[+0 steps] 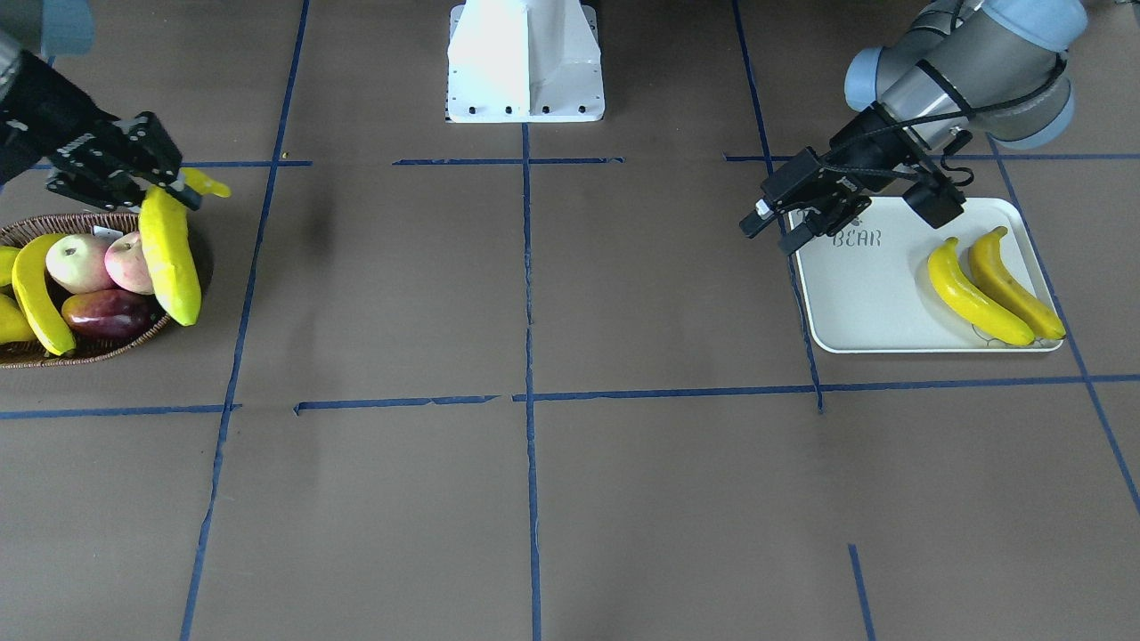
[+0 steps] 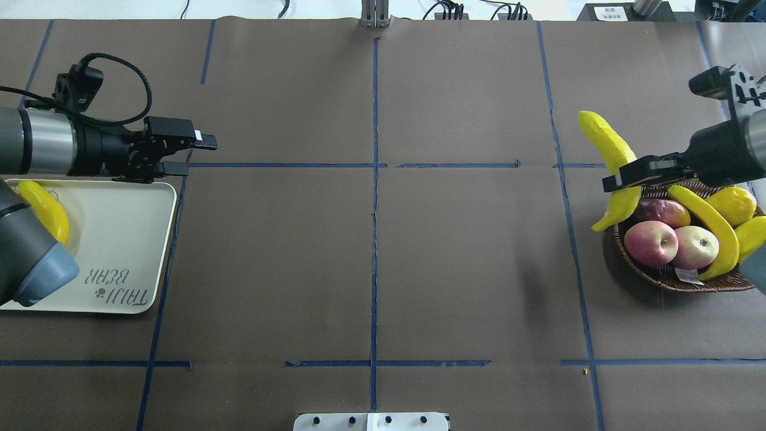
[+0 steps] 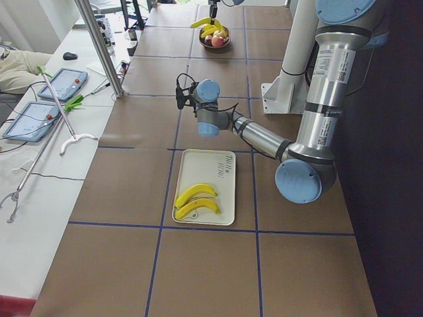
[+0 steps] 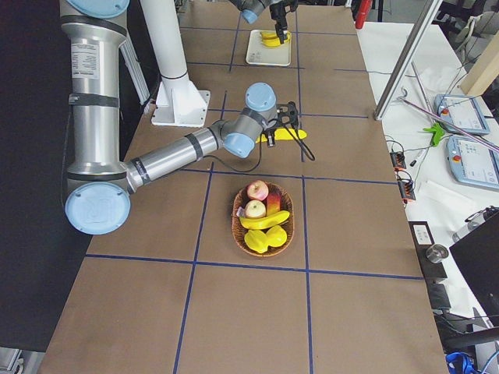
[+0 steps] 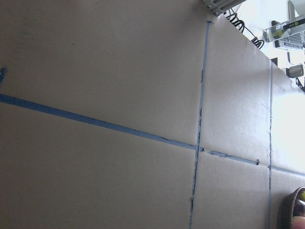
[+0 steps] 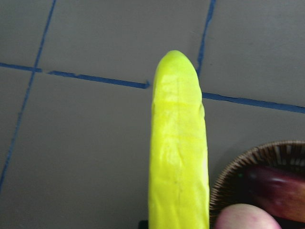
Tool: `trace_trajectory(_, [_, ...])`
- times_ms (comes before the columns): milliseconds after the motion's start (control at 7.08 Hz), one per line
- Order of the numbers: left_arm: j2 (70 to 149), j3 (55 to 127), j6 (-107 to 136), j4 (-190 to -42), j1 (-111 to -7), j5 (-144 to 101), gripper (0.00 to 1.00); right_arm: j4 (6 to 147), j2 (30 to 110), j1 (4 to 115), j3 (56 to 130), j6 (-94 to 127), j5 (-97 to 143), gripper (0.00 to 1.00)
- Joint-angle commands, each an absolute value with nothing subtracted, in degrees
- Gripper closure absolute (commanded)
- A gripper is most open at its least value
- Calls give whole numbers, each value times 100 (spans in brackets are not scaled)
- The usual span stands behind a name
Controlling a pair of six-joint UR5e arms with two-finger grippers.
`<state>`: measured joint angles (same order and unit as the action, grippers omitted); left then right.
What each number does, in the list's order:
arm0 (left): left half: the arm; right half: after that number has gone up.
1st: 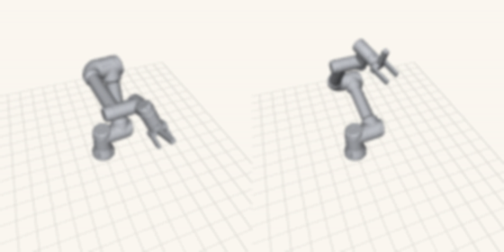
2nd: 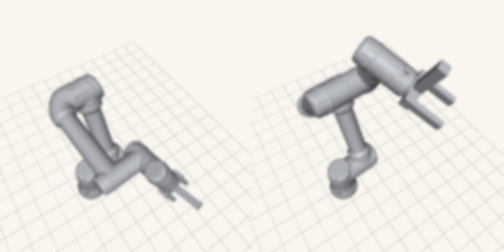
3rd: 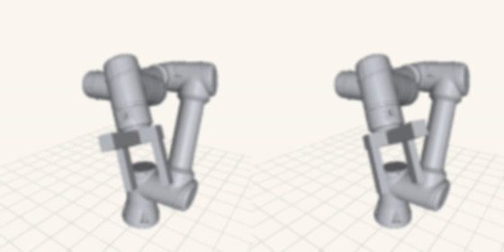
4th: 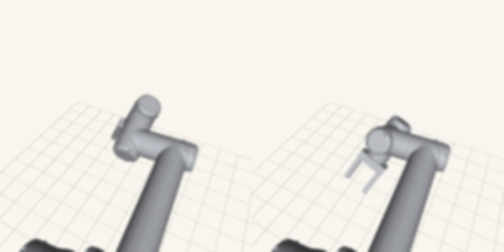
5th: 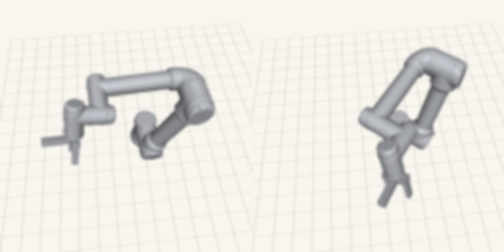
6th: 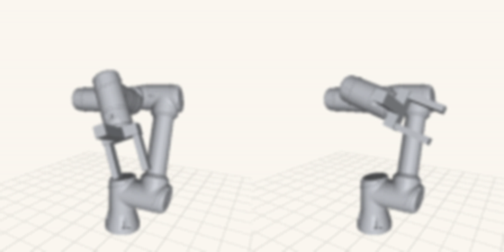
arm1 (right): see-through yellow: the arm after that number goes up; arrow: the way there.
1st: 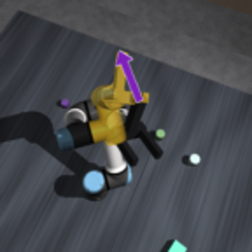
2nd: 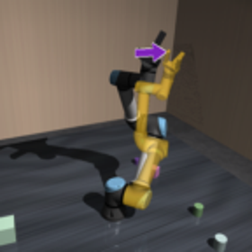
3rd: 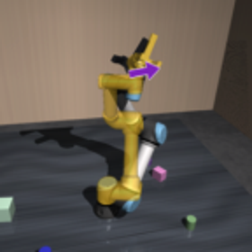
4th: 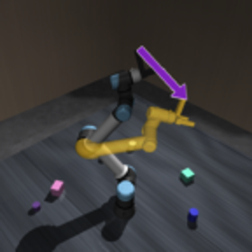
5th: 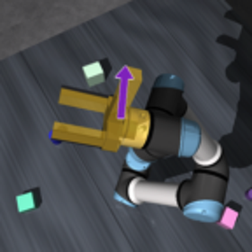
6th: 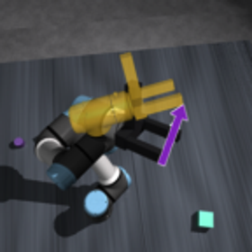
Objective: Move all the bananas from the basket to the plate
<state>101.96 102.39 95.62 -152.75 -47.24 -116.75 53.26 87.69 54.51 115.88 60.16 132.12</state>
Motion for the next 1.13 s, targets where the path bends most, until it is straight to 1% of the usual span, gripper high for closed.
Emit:
trace_trajectory(0, [10607, 10248, 9747, -15267, -4412, -11232, 1, 5291, 7888, 4582, 11619, 7020, 12613, 96])
trace_trajectory(141, [10826, 10239, 9756, -15171, -4360, -11285, 0, 5335, 7501, 4179, 11576, 7127, 12604, 96])
trace_trajectory(283, [10898, 10204, 9721, -15118, -4229, -11781, 0, 5344, 7323, 3818, 11514, 7128, 12560, 96])
trace_trajectory(565, [10925, 10116, 9389, -15126, -4385, -12688, 0, 5344, 6735, 3525, 11172, 7102, 12551, 97])
trace_trajectory(706, [11012, 10108, 9291, -14943, -4386, -12909, 1, 5344, 6724, 3446, 11162, 7049, 12490, 96])
trace_trajectory(848, [11335, 10099, 9368, -14689, -4394, -12876, 1, 5335, 6715, 3271, 11119, 7031, 12237, 96])
trace_trajectory(989, [11451, 10125, 9587, -14556, -4377, -12484, 1, 5274, 6706, 3078, 11127, 7040, 11895, 96])
